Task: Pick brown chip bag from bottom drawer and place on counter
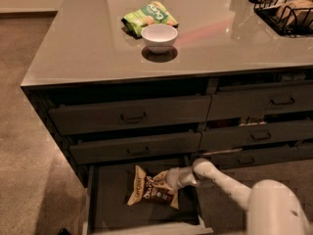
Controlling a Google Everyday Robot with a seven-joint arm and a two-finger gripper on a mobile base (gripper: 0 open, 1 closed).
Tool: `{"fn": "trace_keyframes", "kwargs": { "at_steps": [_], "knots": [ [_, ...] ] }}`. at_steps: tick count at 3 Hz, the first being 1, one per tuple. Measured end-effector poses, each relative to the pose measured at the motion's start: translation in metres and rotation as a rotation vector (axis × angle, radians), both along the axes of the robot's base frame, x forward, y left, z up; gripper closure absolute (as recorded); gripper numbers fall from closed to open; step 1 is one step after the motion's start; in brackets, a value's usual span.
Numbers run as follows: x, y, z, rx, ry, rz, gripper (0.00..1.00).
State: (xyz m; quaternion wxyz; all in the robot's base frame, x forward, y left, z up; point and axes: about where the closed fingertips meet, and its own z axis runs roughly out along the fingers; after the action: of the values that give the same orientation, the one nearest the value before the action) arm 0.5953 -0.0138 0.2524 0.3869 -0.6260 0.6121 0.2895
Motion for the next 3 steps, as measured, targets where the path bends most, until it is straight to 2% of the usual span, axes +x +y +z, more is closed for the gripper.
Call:
{"fn": "trace_keyframes", "kwargs": {
  "at_steps": [1,2,3],
  "knots": [
    [-0.012,-0.024,0.055,0.109,-0.146,-0.009,1.0],
    [-0.027,-0.049,0.112,0.182,-0.281,-0.029,1.0],
    [-0.055,-0.076,0.191,0.228,-0.377,-0.066,1.0]
  ]
}}
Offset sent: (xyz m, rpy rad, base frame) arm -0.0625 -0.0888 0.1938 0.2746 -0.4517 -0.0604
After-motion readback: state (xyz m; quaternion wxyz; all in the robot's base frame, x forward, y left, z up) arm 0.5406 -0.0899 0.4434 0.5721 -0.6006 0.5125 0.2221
